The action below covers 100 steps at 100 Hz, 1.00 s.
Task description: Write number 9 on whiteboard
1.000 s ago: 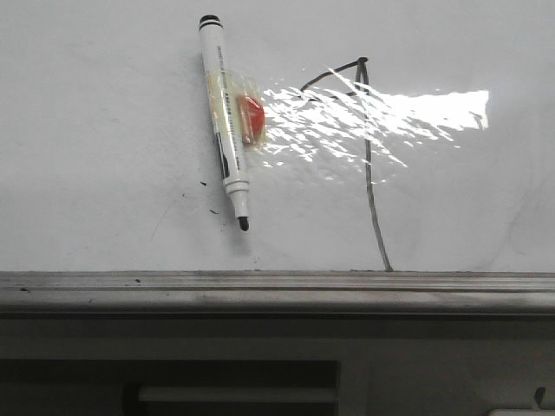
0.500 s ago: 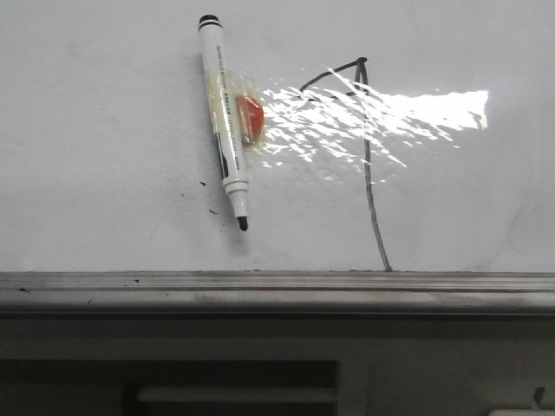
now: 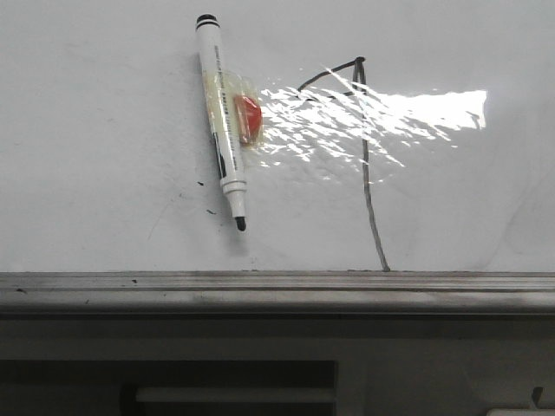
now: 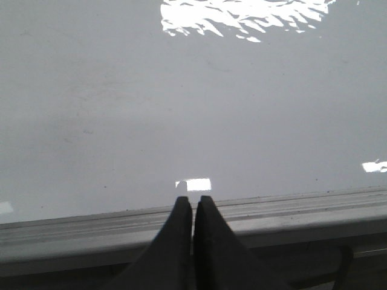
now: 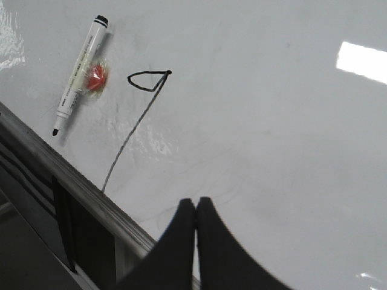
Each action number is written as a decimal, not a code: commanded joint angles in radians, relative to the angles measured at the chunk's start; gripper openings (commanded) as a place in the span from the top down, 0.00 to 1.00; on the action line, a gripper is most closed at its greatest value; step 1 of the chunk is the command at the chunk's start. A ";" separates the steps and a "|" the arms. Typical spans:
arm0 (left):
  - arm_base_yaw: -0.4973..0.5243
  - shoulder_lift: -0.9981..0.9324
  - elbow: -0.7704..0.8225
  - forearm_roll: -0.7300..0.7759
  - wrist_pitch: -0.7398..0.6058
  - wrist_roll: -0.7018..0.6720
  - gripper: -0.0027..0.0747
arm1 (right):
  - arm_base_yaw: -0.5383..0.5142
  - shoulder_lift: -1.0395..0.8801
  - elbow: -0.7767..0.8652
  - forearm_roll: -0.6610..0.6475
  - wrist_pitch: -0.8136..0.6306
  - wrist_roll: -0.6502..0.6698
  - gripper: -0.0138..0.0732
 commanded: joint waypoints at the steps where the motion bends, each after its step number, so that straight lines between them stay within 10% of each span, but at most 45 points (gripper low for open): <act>1: 0.002 -0.026 0.019 -0.011 -0.040 -0.012 0.99 | -0.005 0.015 -0.021 -0.058 -0.045 -0.005 0.91; 60: 0.002 -0.026 0.019 -0.011 -0.040 -0.012 0.99 | -0.083 0.015 0.072 -0.064 -0.145 0.000 0.91; 100: 0.002 -0.026 0.019 -0.013 -0.040 -0.012 0.99 | -0.723 0.015 0.263 0.441 -0.536 -0.267 0.91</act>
